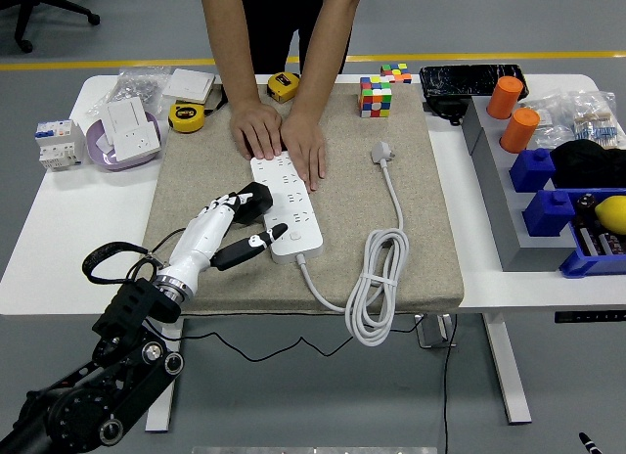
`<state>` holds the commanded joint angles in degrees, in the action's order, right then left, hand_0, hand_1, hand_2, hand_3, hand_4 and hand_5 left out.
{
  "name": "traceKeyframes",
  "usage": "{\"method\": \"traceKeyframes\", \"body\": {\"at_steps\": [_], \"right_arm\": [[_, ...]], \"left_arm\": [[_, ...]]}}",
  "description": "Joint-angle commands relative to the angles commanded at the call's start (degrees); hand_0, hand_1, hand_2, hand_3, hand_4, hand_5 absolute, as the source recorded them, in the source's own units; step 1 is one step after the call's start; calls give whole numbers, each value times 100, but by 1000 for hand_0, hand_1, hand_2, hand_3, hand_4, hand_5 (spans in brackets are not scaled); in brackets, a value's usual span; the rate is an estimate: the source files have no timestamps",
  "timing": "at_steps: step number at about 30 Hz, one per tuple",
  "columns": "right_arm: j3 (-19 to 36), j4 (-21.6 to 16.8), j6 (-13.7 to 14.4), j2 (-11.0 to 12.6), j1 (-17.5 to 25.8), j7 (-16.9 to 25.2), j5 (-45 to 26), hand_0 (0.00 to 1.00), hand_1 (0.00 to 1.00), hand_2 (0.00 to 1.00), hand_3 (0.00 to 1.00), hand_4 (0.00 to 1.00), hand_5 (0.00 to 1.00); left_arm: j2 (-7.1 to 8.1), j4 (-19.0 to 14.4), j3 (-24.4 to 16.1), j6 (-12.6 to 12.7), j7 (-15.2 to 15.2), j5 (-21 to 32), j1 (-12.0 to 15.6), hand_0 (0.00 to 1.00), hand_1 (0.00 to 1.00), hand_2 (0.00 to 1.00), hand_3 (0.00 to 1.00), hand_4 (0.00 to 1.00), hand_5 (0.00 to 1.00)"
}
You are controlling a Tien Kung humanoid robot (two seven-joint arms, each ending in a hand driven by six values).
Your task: Pick up the plug,place it near the board,insert it into the board,press the button
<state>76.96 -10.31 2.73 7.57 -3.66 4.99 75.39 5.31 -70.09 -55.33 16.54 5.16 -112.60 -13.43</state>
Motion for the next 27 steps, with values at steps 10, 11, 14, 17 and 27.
{"method": "traceKeyframes", "body": {"at_steps": [10, 11, 14, 17, 27], "right_arm": [[-3, 0, 1, 11, -23, -2, -11, 947, 846, 781, 791, 998, 998], [1, 0, 2, 10, -24, -3, -8, 947, 846, 781, 791, 998, 998], [16, 0, 6, 11, -29, -9, 8, 947, 846, 781, 791, 998, 998], [4, 0, 7, 13, -35, -12, 0, 947, 846, 781, 791, 998, 998], [12, 0, 8, 18, -49, -9, -10, 947, 845, 782, 791, 998, 998]], "left_arm": [[85, 184, 474, -77, 61, -37, -393, 998, 972, 922, 894, 998, 998], [86, 188, 493, -81, 66, -42, -411, 998, 972, 922, 894, 998, 998], [84, 201, 536, -94, 84, -77, -467, 998, 969, 920, 891, 998, 998], [68, 234, 547, -118, 121, -131, -511, 998, 969, 920, 891, 998, 998], [70, 417, 516, -225, 254, -308, -645, 998, 964, 916, 889, 998, 998]]}}
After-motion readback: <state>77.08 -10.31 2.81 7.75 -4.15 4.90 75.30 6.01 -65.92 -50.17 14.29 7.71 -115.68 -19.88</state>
